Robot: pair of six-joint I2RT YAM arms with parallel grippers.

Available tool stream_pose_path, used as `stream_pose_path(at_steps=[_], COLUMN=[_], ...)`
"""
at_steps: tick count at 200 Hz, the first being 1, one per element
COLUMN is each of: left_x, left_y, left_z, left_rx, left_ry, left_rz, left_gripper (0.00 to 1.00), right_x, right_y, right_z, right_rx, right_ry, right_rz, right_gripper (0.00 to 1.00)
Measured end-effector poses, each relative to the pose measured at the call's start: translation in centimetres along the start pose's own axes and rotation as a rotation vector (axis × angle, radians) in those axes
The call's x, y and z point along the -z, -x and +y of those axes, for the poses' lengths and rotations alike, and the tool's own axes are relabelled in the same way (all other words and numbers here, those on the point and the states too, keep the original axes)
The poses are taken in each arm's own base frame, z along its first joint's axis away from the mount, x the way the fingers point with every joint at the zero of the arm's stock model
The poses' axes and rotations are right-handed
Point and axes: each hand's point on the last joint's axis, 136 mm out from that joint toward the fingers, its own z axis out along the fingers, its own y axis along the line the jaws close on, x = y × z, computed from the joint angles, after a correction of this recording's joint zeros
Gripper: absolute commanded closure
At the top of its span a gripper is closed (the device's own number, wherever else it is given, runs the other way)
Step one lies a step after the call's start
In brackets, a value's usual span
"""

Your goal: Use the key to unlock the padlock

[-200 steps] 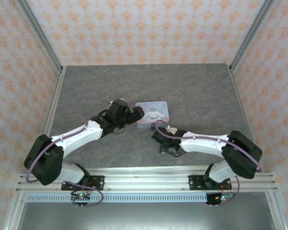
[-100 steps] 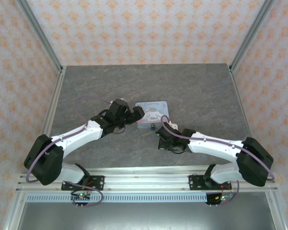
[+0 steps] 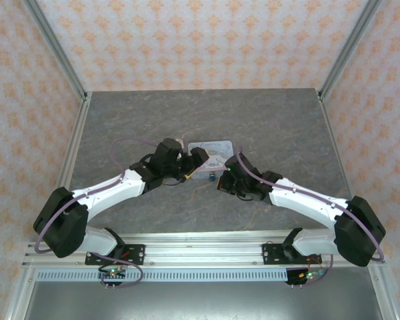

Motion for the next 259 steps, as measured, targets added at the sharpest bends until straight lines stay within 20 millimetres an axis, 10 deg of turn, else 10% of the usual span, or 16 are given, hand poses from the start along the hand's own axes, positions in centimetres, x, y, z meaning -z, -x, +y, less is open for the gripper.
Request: stream_pose_path(at_steps=[74, 259], left_x=[-0.5, -1.6], left_y=[-0.8, 0.2], left_z=[-1.0, -0.7], left_rx=[0.245, 0.484], left_ry=[-0.094, -0.138], left_rz=[0.002, -0.037], left_gripper=[0.37, 0.61], right_x=[2.0, 1.9], right_y=[3.9, 5.1], right_z=[6.0, 7.8], right_rx=[-0.075, -0.124], right_ry=[0.194, 0.267], right_rz=[-0.097, -0.122], right_gripper=[1.00, 1.00])
